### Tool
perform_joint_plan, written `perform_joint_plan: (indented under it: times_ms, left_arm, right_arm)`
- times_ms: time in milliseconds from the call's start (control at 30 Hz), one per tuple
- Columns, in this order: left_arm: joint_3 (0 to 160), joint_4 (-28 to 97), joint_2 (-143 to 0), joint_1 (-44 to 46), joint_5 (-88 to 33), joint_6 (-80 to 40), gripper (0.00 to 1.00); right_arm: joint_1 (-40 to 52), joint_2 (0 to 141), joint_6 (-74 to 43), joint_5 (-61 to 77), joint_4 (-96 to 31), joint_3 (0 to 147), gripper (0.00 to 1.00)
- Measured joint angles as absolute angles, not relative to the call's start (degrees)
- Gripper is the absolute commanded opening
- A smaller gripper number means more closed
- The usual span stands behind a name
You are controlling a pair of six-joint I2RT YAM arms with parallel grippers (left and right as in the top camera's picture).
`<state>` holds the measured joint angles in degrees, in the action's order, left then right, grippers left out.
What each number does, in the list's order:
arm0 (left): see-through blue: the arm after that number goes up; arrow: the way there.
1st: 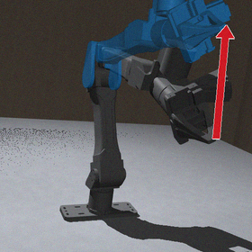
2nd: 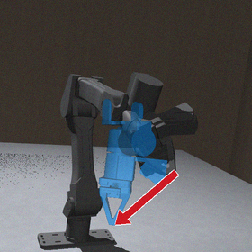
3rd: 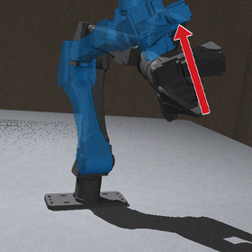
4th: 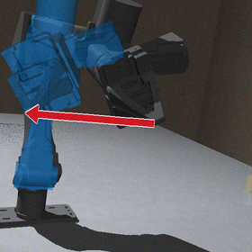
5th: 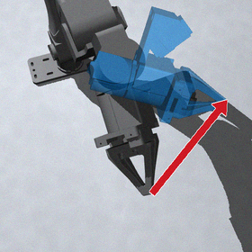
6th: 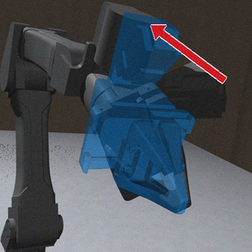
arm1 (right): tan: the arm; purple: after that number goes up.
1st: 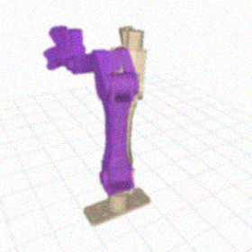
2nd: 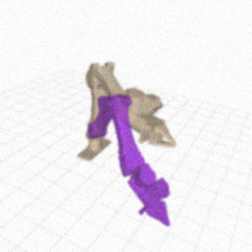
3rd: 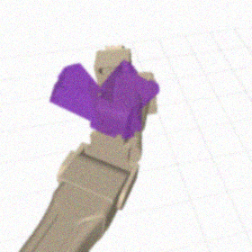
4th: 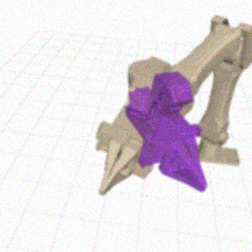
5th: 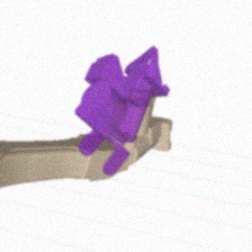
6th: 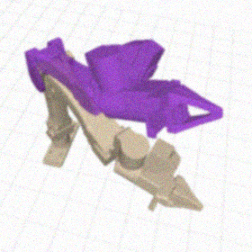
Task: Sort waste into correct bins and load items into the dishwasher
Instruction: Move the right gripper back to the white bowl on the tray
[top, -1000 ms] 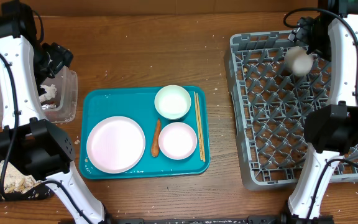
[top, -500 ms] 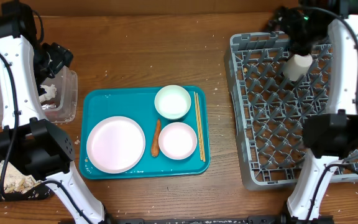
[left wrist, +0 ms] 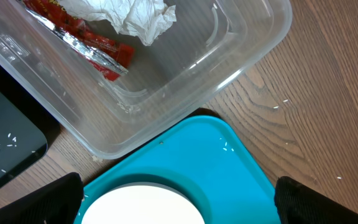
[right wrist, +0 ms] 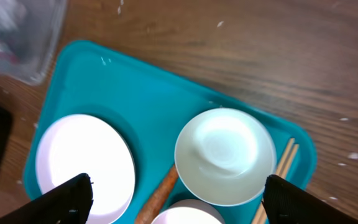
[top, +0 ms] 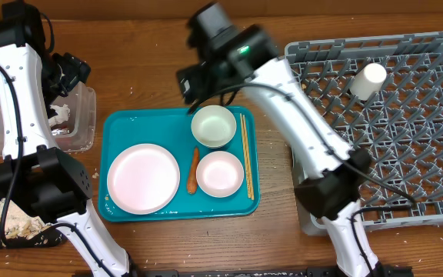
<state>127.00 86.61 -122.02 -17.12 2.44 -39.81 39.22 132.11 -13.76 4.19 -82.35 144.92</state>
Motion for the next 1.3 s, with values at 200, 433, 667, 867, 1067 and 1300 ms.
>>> perform_joint_plan:
  times_ms: [200,433,667,867,1067,1300]
  left_arm:
    - [127.0,86.6,-122.0,-17.1,2.4,-39.8,1.00]
    - [127.0,86.6,-122.0,-17.1,2.4,-39.8,1.00]
    - [127.0,86.6,-122.0,-17.1,2.5,-39.8,1.00]
    - [127.0,86.6,-122.0,-17.1,2.4,-39.8,1.00]
    - [127.0,86.6,-122.0,-17.1,2.4,-39.8,1.00]
    - [127.0,86.6,-122.0,-17.1,2.4,-39.8,1.00]
  right_arm:
    - [41.8,141.8,-15.5,2.1,-82.8,144.5,0.74]
    - [41.9,147.1,-16.3,5.1,-83.7,144.3,0.66]
    - [43.6,148.7,-16.4,5.7,-83.8,144.3,0.53]
    - [44.8,148.7,-17.4,4.9,-83.6,144.3,0.34]
    - [44.6,148.7,-17.5,4.1,-83.5,144.3,0.34]
    - [44.7,148.8,-17.9,3.4,-82.3,141.6,0.19]
